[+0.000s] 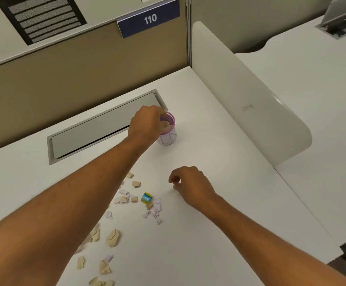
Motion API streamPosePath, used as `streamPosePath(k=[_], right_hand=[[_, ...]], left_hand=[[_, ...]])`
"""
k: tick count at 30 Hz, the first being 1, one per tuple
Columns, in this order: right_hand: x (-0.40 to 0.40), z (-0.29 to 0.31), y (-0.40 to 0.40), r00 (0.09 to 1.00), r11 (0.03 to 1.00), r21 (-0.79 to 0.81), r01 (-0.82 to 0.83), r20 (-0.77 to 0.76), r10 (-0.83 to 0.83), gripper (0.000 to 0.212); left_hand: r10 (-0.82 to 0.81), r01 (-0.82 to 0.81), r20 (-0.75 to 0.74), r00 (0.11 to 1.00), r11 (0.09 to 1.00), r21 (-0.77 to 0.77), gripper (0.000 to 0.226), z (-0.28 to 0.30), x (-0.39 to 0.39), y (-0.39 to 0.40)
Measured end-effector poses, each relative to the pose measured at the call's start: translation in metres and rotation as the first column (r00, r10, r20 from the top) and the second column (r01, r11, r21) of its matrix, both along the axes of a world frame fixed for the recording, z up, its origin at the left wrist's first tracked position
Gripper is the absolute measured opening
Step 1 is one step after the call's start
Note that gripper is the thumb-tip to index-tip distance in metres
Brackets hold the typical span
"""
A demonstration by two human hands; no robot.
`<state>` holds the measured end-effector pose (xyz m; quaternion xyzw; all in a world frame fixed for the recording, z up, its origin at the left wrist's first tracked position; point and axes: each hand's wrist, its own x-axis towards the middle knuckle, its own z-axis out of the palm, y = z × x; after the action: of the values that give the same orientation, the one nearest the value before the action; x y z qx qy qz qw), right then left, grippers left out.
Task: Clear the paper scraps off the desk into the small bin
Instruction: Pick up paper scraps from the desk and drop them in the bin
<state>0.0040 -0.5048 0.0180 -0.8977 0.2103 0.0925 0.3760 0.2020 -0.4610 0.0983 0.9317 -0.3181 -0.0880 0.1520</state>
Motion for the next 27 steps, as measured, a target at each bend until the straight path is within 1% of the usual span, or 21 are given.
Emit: streamPosePath(k=[2,3,4,6,7,10,12,15,17,20,22,25,27], right_hand=[[0.0,-0.004,0.005,0.997,0.999,-0.03,-0.04,0.065,0.042,0.026],[-0.001,-0.007,0.008,0.991,0.994,-0.082,-0.079,0.1,0.087,0.032],[-0.002,-0.011,0.011,0.983,0.981,-0.151,-0.123,0.114,0.141,0.039],[-0.006,-0.02,0.017,0.97,0.938,-0.282,-0.203,0.073,0.232,0.053],[-0.01,-0.026,0.02,0.965,0.919,-0.318,-0.235,0.036,0.26,0.058],[-0.02,-0.044,0.029,0.954,0.893,-0.345,-0.29,-0.028,0.299,0.064],[-0.029,-0.054,0.033,0.95,0.881,-0.367,-0.3,-0.027,0.312,0.064],[-0.039,-0.063,0.036,0.941,0.843,-0.44,-0.308,-0.013,0.337,0.064],[-0.04,-0.064,0.038,0.94,0.83,-0.468,-0.305,-0.009,0.34,0.065],[-0.038,-0.063,0.04,0.949,0.823,-0.492,-0.283,-0.018,0.315,0.063],[-0.04,-0.059,0.047,0.954,0.838,-0.487,-0.248,0.027,0.298,0.062],[-0.043,-0.053,0.065,0.946,0.859,-0.467,-0.209,0.124,0.298,0.066],[-0.038,-0.047,0.082,0.934,0.855,-0.454,-0.251,0.12,0.337,0.073]], left_hand=[[0.017,-0.015,0.041,0.999,0.999,-0.041,0.031,0.001,-0.003,0.005],[0.015,-0.011,0.075,0.997,0.998,-0.054,0.032,0.0,-0.005,0.009],[-0.006,0.009,0.111,0.994,0.999,-0.033,0.035,-0.001,-0.007,0.015],[-0.044,0.039,0.142,0.989,0.998,0.042,0.047,-0.007,-0.016,0.034],[-0.047,0.039,0.137,0.989,0.997,0.062,0.053,-0.01,-0.021,0.047],[-0.014,0.007,0.129,0.992,0.998,0.055,0.061,-0.026,-0.042,0.092],[0.043,-0.044,0.116,0.992,0.999,0.006,0.06,-0.037,-0.06,0.128],[0.141,-0.138,0.087,0.986,0.99,-0.042,0.057,-0.055,-0.09,0.187],[0.194,-0.193,0.05,0.98,0.981,-0.02,0.06,-0.067,-0.114,0.229],[0.223,-0.222,-0.005,0.975,0.973,0.067,0.071,-0.083,-0.148,0.283],[0.252,-0.249,-0.028,0.967,0.965,0.086,0.079,-0.091,-0.169,0.315],[0.341,-0.338,-0.038,0.939,0.938,0.079,0.081,-0.1,-0.191,0.354],[0.401,-0.398,-0.052,0.915,0.915,0.062,0.082,-0.106,-0.2,0.374]])
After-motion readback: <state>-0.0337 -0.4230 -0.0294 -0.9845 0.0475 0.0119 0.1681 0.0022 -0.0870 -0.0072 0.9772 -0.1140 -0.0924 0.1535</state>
